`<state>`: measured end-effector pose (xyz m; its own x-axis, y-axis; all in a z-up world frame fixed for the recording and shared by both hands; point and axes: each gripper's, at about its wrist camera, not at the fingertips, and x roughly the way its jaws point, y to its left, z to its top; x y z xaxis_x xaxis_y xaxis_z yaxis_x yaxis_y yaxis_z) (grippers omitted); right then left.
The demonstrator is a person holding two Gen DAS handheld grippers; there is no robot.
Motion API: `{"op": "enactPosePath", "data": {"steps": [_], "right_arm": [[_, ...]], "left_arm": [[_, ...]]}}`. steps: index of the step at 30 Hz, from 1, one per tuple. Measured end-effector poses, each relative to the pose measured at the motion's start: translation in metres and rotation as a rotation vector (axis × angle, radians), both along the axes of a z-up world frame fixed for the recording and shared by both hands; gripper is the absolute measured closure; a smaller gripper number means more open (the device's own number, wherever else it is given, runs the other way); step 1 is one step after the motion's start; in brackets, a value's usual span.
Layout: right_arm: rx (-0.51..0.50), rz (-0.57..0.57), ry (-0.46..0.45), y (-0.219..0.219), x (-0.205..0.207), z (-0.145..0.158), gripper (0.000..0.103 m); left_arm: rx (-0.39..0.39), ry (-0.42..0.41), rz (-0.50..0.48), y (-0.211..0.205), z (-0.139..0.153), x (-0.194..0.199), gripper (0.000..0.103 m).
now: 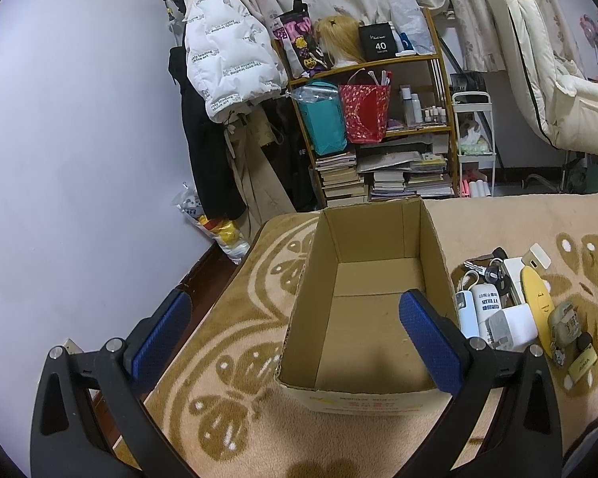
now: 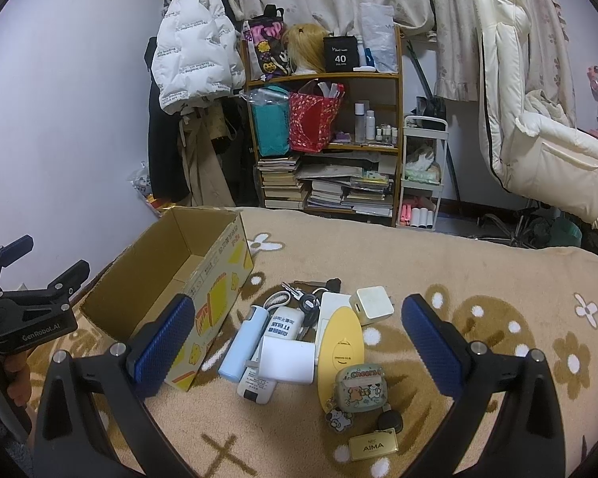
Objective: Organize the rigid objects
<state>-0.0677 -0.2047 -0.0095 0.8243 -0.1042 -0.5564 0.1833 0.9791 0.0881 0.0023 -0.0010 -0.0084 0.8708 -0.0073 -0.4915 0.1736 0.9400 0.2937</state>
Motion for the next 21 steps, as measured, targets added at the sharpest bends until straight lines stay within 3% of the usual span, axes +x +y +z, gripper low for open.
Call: {"op": "enactPosePath", "data": {"steps": [21], "right_arm": [[-0.003,0.004,0.001,0.0012,0.0011,0.0035,0.0]], "left_arm": [[0.001,0.001,0.001,0.0002,-0.0011,-0.0001,0.0]]}}
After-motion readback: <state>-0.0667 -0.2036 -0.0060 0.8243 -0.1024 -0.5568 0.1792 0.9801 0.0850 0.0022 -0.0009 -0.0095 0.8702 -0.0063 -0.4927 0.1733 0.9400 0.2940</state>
